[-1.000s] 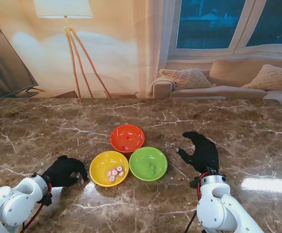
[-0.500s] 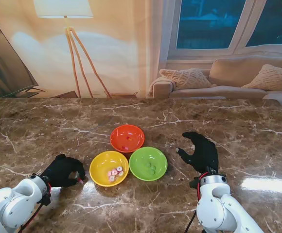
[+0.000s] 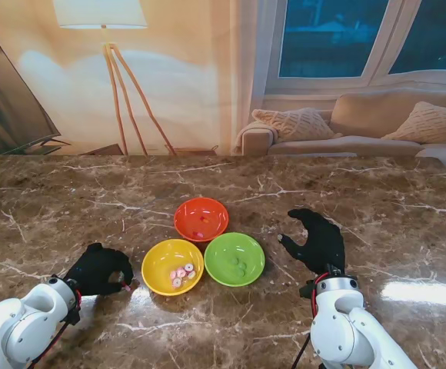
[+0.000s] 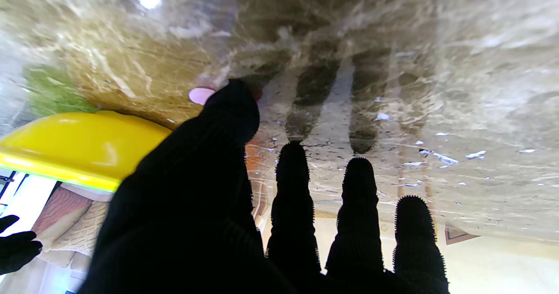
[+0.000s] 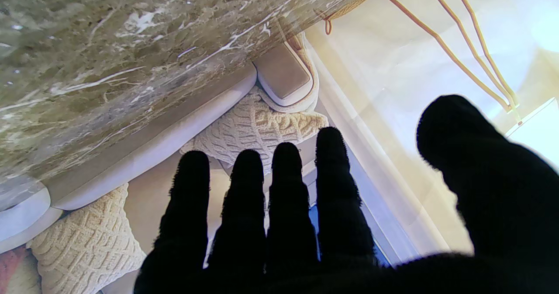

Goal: Portion candies into small dishes

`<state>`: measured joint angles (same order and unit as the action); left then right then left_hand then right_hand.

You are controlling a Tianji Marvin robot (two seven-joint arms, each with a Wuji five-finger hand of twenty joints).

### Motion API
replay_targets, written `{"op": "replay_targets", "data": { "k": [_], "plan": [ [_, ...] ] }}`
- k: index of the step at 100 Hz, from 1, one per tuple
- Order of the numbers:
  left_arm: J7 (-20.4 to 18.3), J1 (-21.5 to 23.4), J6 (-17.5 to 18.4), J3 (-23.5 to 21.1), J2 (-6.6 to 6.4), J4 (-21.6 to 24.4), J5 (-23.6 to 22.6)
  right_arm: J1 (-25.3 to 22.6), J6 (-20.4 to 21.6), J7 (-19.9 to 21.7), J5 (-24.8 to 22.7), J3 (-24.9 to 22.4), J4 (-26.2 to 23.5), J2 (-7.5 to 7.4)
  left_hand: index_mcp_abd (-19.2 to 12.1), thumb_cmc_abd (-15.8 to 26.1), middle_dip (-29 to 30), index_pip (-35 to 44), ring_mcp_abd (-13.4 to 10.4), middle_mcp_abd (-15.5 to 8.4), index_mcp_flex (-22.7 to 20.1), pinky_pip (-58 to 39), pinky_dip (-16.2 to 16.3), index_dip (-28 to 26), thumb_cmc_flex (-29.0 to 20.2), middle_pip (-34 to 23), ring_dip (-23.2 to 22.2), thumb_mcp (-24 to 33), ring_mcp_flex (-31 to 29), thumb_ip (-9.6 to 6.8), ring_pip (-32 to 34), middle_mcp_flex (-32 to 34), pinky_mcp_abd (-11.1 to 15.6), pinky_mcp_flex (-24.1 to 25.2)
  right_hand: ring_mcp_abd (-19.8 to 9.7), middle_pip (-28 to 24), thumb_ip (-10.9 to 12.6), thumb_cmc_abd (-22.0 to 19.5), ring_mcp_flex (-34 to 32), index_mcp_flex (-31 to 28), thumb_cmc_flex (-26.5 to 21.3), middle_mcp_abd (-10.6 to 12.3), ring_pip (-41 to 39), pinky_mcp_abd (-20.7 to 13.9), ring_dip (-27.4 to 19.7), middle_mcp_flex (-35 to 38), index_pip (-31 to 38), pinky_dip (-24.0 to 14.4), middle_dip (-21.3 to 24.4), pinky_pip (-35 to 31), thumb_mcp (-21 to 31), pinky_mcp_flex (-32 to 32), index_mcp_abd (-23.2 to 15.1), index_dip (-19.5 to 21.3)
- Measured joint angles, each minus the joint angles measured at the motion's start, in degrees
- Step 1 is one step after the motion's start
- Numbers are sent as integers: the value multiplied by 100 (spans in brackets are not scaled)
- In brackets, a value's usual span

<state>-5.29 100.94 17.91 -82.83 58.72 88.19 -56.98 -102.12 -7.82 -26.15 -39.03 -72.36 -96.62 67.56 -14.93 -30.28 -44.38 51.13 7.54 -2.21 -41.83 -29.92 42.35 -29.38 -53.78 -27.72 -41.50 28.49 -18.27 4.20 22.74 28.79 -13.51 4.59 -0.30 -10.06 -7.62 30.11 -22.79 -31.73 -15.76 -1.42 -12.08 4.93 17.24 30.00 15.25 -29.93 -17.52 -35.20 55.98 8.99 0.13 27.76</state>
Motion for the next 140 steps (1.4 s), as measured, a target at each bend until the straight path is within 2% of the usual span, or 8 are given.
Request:
{"op": "replay_targets", "data": {
  "k": [25,40,57,68,78,97,127,140],
  "plan": [
    [-5,11,-18,-12,0,36,-137,1,1,-1,5,0,0,0,-17,132,-666,-13,10,16,-24,-54,-74,259,-65,0,-1,-243,-59,-3,7,23,1,-1,0,0,0,0,-3,0,0,0,-57,0,0,0,0,0,0,0,0,7,0,0],
    [-3,20,-103,-8,0,58,-165,2,0,-1,12,0,1,0,-20,260,-1251,-223,10,16,-2,-54,-109,-288,-69,37,-5,-349,-59,-42,66,76,2,-1,0,0,0,0,-3,0,0,0,-82,0,3,0,0,0,0,0,0,9,0,0],
    [-43,17,-154,-3,0,69,-137,6,0,0,27,0,3,2,-9,449,-1572,-437,10,16,100,-54,-136,-991,-277,151,-7,-623,-59,-48,68,79,66,-1,0,0,0,0,-3,0,0,0,-126,0,89,0,0,0,0,0,0,41,-1,0],
    [-34,-7,-162,17,-1,40,-103,8,-1,0,32,0,4,3,3,565,-1861,-526,10,16,163,-54,-136,-1208,-375,175,-60,-777,-59,-47,72,79,75,-1,0,0,0,0,-3,0,0,0,-127,0,94,0,0,0,0,0,0,46,-1,0],
    [-34,-18,-165,24,-1,31,-99,10,-2,0,42,0,5,4,14,636,-1967,-530,10,13,222,-54,-136,-1298,-379,208,-63,-826,-59,-48,77,95,75,-1,0,0,0,0,-3,0,0,0,-127,0,142,0,0,0,0,0,0,46,-23,0],
    [-120,-35,-230,27,0,39,-27,22,4,-3,69,5,13,6,100,693,-2719,-529,9,8,285,-52,-136,-1450,-495,317,-65,-979,-58,-47,84,170,124,-1,0,0,0,-42,-3,0,0,0,-127,1,143,0,0,0,0,0,0,47,-52,0],
    [-230,-13,-364,15,5,102,87,30,12,-17,72,5,21,10,206,694,-2890,-506,-7,-15,289,-52,-132,-1483,-605,456,-68,-979,2,-48,84,234,127,-1,0,0,0,-86,-3,0,0,0,-128,1,143,0,0,0,0,0,2,47,-52,0],
    [-243,16,-410,-8,11,133,123,32,19,-27,78,5,27,13,206,694,-3102,-502,-3,13,293,-52,-120,-1495,-605,438,-68,-979,-13,-47,84,456,127,-3,0,0,0,-96,-4,0,0,0,-128,1,144,0,0,0,0,0,2,47,-54,0]
  ]
}}
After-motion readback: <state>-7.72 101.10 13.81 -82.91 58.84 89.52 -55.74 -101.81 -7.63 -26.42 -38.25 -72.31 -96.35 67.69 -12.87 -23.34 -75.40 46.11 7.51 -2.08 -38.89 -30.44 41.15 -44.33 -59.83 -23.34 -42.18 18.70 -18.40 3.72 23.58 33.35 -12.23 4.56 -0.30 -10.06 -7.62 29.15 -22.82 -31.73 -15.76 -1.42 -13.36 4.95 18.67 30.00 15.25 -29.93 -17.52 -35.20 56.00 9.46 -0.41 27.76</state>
